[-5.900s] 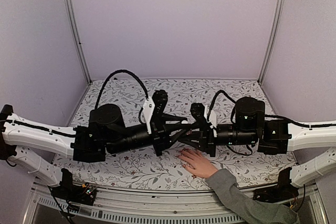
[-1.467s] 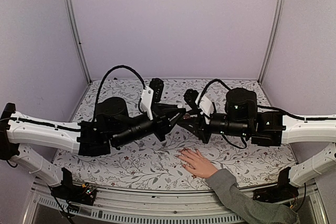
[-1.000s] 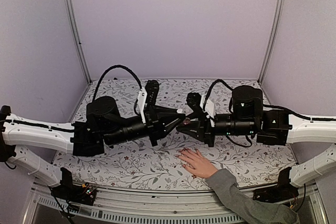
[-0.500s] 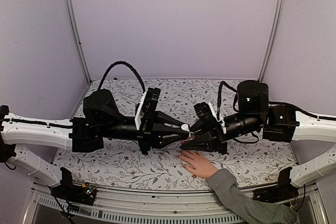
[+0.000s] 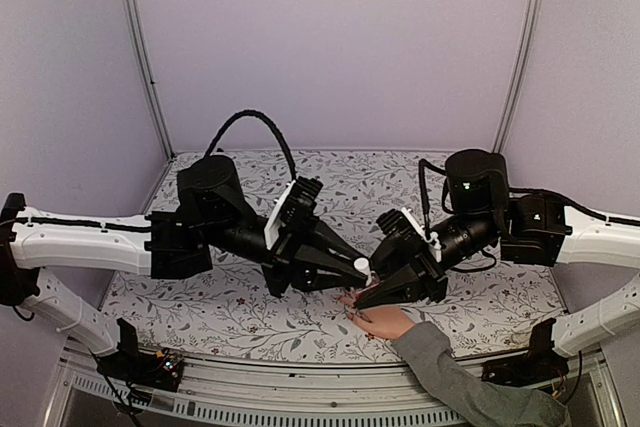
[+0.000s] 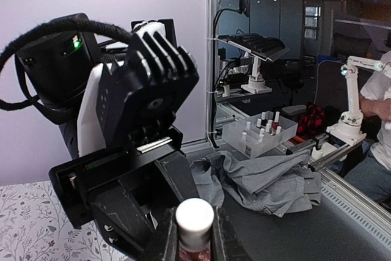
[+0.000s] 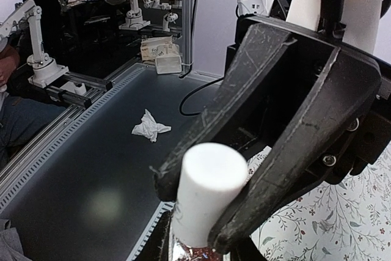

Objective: Paint the nails
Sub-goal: Screw the nail polish bottle.

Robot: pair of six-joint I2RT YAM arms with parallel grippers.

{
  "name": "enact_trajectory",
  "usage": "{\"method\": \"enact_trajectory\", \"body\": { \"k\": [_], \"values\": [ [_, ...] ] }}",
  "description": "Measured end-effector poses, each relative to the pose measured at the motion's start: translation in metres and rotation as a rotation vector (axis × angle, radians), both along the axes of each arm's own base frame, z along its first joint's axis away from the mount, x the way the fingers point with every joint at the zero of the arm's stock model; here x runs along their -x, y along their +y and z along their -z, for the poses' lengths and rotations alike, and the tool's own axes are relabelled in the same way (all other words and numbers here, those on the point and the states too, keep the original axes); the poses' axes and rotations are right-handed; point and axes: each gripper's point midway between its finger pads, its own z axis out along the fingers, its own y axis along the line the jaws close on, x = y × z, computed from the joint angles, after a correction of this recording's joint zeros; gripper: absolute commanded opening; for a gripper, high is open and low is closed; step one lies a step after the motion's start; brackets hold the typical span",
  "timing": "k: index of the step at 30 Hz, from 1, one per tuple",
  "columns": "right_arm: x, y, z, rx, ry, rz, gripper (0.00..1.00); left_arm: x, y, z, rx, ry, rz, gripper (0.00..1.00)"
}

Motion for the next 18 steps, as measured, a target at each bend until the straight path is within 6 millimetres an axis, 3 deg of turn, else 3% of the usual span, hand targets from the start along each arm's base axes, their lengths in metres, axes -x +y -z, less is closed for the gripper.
{"method": "enact_trajectory", "body": {
  "k": [5,11,18],
  "values": [
    [-0.004,0.002,0.0,-0.002,-0.009,0.025,0.0,-0.004,0.003,-0.002,-0.012,0.004,-0.029,0.25],
    [-0.015,0.007,-0.015,-0.064,-0.043,0.088,0.0,-0.019,0.019,-0.002,-0.025,0.021,-0.147,0.38],
    [-0.043,0.009,-0.045,-0.158,-0.084,0.277,0.0,-0.041,0.044,-0.001,-0.011,0.036,-0.33,0.4]
  ]
}}
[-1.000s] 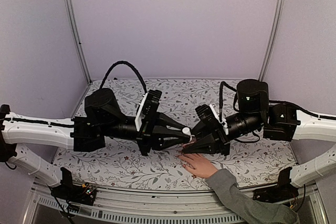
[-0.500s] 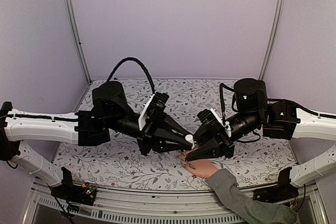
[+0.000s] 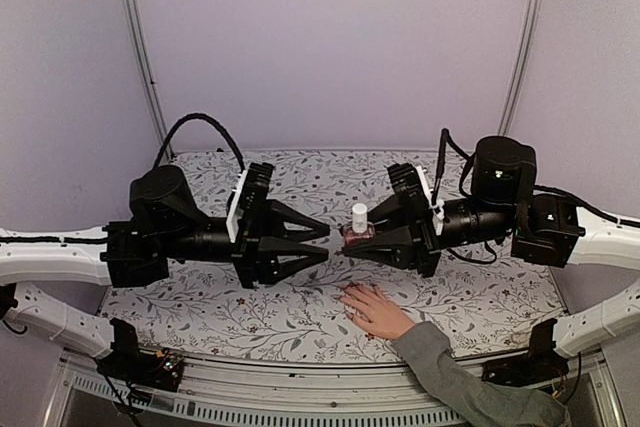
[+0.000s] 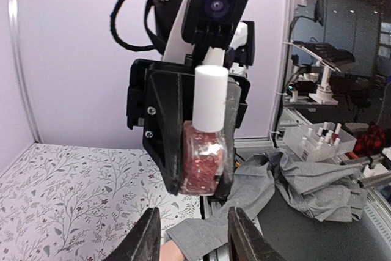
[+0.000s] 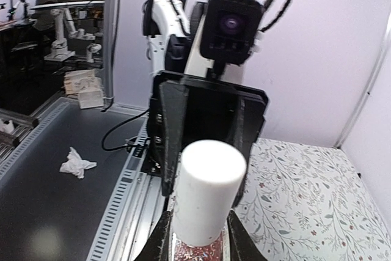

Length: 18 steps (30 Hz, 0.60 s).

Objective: Paint the nails
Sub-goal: Screw the nail polish bottle.

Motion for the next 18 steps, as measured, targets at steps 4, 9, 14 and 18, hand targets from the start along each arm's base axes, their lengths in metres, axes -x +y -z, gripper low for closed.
{"method": "enact_trajectory", "body": {
  "k": [4,9,14,18],
  "values": [
    [-0.028,0.001,0.001,-0.003,0.013,0.165,0.0,-0.017,0.015,-0.004,0.042,0.022,-0.136,0.4],
    [-0.059,0.002,0.008,0.013,0.02,0.338,0.0,-0.041,0.023,-0.014,0.087,0.046,-0.301,0.41],
    [-0.081,0.003,0.022,0.049,0.026,0.449,0.0,-0.064,0.019,-0.016,0.083,0.082,-0.423,0.41],
    [-0.095,0.005,0.04,0.097,0.035,0.523,0.0,-0.076,0.01,-0.027,0.088,0.105,-0.465,0.41]
  ]
}}
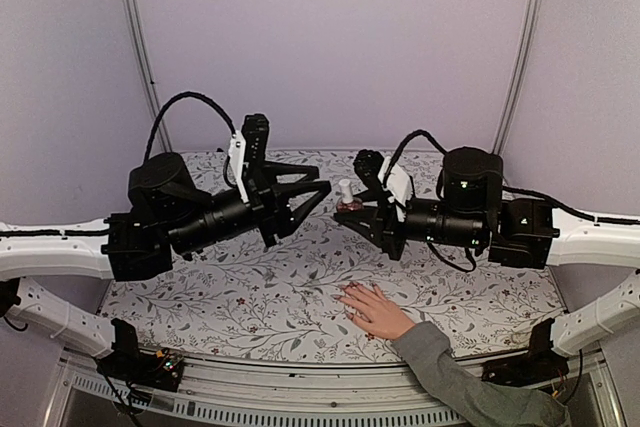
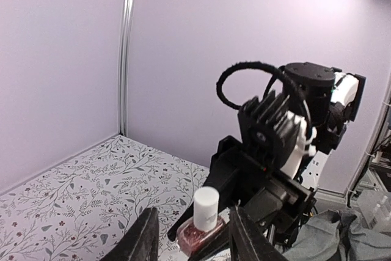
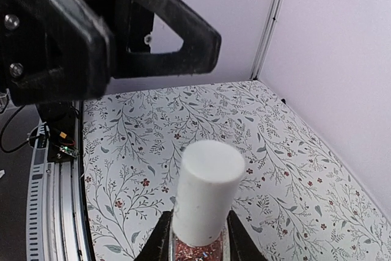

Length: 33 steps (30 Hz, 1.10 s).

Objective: Paint the nails
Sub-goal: Screw the nail polish bottle.

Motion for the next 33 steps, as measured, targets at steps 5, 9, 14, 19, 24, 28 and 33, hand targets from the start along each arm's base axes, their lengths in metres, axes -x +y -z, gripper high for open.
{"method": "enact_trajectory", "body": {
  "k": [5,9,14,19,24,28,33],
  "values": [
    [-0.01,0.0,0.013,0.038,0.016,0.055,0.0,-0.007,-0.012,-0.01,0.02,0.021,-0.01,0.4],
    [-0.013,-0.001,0.013,0.04,0.018,0.07,0.0,-0.012,-0.024,-0.004,0.002,0.046,-0.008,0.39],
    [-0.014,-0.001,0.011,0.035,0.019,0.081,0.0,-0.016,-0.035,0.007,-0.027,0.075,-0.008,0.33],
    [-0.014,-0.001,0.011,0.034,0.022,0.084,0.0,-0.017,-0.039,0.015,-0.051,0.089,-0.006,0.13],
    [-0.014,-0.001,0.011,0.031,0.027,0.085,0.0,-0.018,-0.038,0.015,-0.053,0.086,-0.01,0.03],
    [-0.013,-0.002,0.008,0.025,0.026,0.081,0.0,-0.017,-0.039,0.014,-0.046,0.084,-0.003,0.0],
    [-0.007,-0.002,0.002,0.008,0.027,0.05,0.0,-0.011,-0.038,0.009,-0.016,0.067,0.028,0.0]
  ]
}}
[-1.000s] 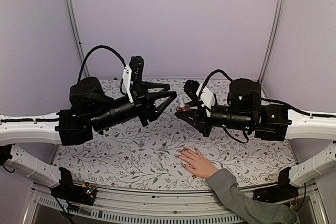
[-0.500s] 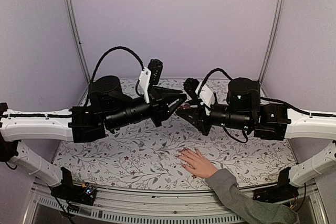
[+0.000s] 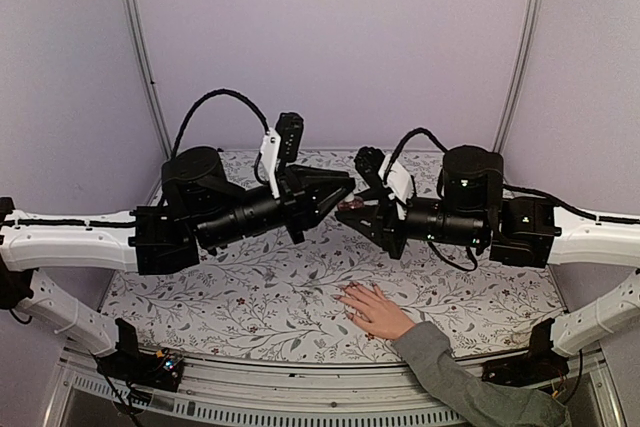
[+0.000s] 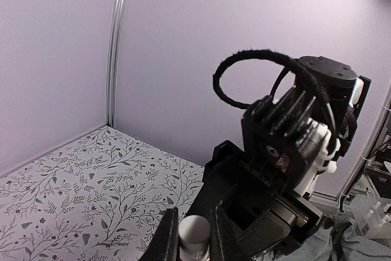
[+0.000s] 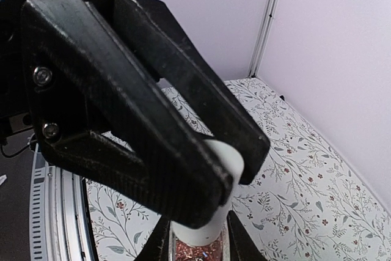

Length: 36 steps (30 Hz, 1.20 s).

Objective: Paint the nails
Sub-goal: Screw the nail polish bottle.

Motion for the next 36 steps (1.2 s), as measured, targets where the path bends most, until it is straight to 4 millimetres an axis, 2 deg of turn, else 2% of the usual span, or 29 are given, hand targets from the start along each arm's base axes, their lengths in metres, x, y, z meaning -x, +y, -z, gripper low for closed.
{"method": "enact_trajectory", "body": {
  "k": [18,27,36],
  "values": [
    [0.065,0.003,-0.02,-0.066,0.008,-0.371,0.0,0.056,-0.001,-0.018,0.064,-0.154,0.297,0.0],
    [0.101,0.001,-0.022,-0.07,0.003,-0.577,0.0,0.088,-0.004,-0.019,0.057,-0.233,0.491,0.0],
    [0.133,-0.008,-0.014,-0.046,0.033,-0.777,0.0,0.118,-0.014,-0.01,0.034,-0.282,0.707,0.0]
  ]
}}
